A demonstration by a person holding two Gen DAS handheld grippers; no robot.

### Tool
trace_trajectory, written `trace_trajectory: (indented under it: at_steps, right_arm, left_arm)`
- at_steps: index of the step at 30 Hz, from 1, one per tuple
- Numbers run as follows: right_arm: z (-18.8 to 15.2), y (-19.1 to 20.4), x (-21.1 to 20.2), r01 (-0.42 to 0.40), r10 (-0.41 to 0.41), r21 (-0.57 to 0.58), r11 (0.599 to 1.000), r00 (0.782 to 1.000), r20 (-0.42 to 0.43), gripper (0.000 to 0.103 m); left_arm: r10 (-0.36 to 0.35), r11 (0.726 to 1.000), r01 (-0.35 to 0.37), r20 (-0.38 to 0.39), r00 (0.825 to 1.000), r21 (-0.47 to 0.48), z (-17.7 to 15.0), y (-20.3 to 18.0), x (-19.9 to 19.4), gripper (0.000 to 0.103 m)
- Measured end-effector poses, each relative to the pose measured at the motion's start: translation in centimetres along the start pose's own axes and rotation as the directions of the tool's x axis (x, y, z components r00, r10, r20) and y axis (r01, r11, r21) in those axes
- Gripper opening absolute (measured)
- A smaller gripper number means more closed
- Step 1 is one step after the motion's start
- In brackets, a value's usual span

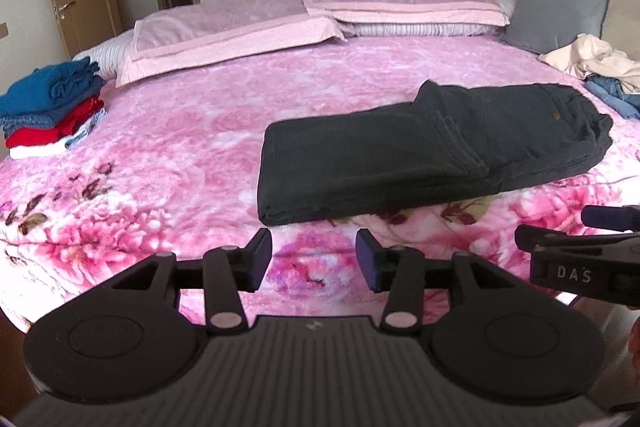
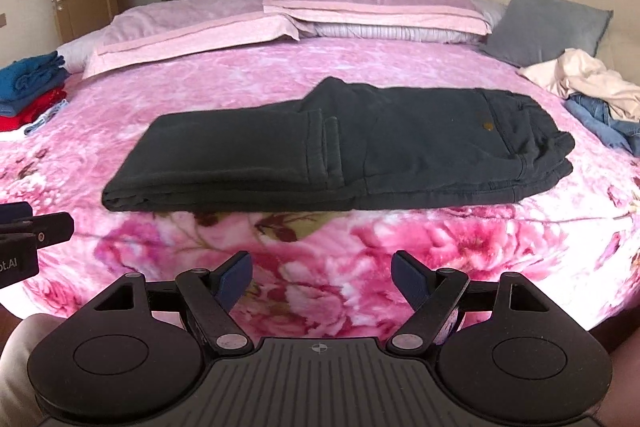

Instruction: Fold clothes

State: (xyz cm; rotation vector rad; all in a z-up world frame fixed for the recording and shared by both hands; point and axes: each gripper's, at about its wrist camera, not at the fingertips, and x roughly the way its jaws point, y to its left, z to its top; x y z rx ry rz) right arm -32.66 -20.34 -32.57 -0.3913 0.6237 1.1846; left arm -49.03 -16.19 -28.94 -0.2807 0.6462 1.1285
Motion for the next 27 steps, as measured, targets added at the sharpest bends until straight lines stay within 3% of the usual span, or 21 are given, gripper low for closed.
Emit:
trace_trajectory:
  at_steps: [13, 27]
  right_arm:
    - [0.2, -2.5, -2.4, 0.049, -0.051, 0.058, 0.997, 0.998, 0.033, 0.079]
    - [-0.9, -5.0, 1.3, 0.063, -0.058, 0.111, 0.992, 0.997, -0.048, 0.079]
  left_arm:
    - [-0.062, 0.996, 0.060, 0.031, 0.998, 0.060, 0.6, -2.4, -1.0, 0.044]
    - [-0.132, 0.989, 0.134, -0.029, 0.991, 0.069, -0.7, -3.2, 3.3, 0.042]
